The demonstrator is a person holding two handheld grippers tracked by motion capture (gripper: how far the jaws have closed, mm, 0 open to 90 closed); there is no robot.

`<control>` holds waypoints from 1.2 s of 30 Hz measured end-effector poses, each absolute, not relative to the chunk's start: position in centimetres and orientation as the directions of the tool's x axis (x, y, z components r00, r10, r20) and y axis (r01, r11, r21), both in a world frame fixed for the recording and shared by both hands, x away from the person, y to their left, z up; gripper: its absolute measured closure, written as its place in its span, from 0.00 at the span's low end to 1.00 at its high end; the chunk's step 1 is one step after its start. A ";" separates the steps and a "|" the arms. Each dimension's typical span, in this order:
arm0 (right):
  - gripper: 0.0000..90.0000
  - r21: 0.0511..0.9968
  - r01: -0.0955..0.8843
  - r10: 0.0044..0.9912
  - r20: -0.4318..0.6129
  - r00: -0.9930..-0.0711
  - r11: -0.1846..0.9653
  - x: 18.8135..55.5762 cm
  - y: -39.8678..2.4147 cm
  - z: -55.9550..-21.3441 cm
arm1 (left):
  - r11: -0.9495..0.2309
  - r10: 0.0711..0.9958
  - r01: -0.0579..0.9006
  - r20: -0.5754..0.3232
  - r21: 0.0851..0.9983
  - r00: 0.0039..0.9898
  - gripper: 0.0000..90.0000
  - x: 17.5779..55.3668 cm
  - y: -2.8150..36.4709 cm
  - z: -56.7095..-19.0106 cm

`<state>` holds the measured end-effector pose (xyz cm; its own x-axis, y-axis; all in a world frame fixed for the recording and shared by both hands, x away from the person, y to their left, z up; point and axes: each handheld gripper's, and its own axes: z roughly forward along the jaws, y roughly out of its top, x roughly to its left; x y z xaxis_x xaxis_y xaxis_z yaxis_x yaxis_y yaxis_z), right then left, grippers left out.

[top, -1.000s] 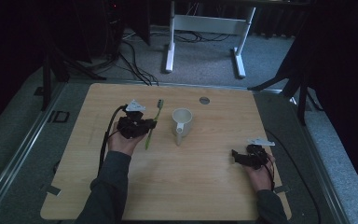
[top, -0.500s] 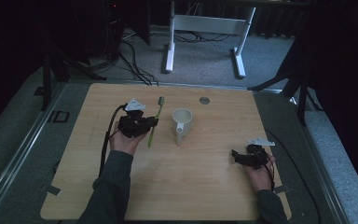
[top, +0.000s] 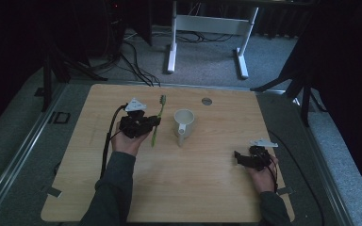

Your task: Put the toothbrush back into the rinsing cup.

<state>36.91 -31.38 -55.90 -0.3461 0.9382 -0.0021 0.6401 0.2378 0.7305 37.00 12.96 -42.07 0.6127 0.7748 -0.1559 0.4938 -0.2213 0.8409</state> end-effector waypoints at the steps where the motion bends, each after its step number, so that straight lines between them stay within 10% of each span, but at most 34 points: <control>1: 0.24 0.730 0.641 0.938 -0.001 -0.346 0.237 36.9 -31.4 -55.9 | -0.226 0.771 0.489 -0.152 0.843 0.619 0.91 37.0 12.9 -42.0; 36: 0.24 0.731 0.641 0.938 -0.001 -0.345 0.237 36.9 -31.4 -55.9 | -0.206 0.742 0.428 -0.144 0.880 0.655 0.91 36.9 12.1 -41.0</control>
<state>36.90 -31.37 -55.90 -0.3454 0.9384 -0.0010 0.6406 0.2366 0.7305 36.87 12.06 -41.03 0.6546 0.7421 -0.1443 0.4278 -0.2063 0.8800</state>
